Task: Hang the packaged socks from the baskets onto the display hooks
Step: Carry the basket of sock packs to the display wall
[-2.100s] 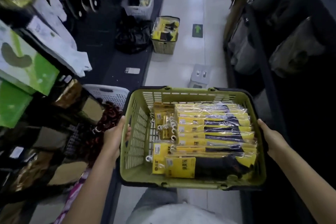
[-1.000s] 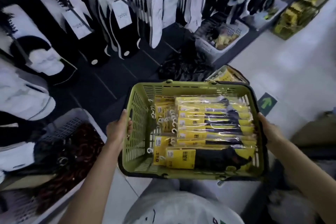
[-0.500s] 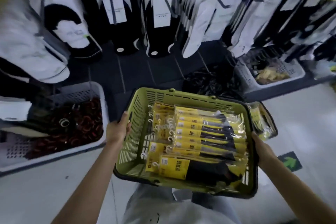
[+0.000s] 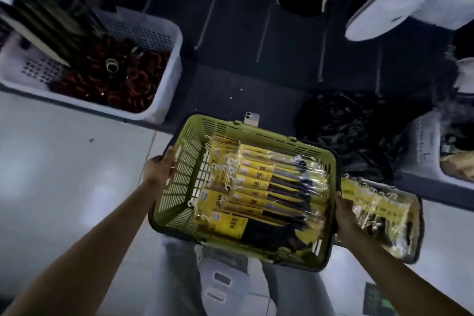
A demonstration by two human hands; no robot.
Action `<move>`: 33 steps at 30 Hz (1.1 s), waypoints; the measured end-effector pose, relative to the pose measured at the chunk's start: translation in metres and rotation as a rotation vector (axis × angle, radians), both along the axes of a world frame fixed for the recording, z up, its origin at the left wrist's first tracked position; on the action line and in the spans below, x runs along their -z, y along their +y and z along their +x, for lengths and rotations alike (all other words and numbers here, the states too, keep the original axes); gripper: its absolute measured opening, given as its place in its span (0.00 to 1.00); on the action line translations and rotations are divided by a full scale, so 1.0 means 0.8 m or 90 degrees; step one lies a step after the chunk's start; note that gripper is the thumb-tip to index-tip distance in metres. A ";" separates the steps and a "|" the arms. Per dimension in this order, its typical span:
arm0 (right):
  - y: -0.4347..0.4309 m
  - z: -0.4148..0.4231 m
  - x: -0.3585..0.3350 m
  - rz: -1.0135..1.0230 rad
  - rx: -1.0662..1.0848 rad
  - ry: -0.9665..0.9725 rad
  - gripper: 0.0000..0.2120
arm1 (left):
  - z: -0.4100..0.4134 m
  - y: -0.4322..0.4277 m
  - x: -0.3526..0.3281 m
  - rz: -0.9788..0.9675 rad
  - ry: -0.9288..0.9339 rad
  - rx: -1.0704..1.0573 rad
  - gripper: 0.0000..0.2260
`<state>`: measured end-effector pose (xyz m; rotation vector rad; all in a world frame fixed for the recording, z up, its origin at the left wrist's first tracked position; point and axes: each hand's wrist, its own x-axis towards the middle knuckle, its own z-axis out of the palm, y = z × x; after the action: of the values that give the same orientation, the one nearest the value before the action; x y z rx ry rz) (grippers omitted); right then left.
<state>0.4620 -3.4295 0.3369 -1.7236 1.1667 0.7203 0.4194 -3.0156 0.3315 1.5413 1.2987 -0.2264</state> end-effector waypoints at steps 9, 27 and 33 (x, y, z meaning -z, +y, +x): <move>0.060 -0.027 0.208 -0.059 -0.045 -0.005 0.19 | -0.066 0.043 0.198 -0.017 0.032 -0.023 0.19; 0.060 -0.006 0.499 0.038 -0.048 -0.105 0.25 | -0.072 0.074 0.484 -0.034 -0.093 0.122 0.23; 0.065 -0.005 0.492 -0.025 -0.144 -0.160 0.28 | -0.057 0.076 0.493 0.014 -0.101 0.140 0.23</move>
<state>0.4580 -3.3776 -0.0564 -1.9361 0.8284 0.5958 0.3739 -2.9548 -0.0626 1.6861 1.0110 -0.2247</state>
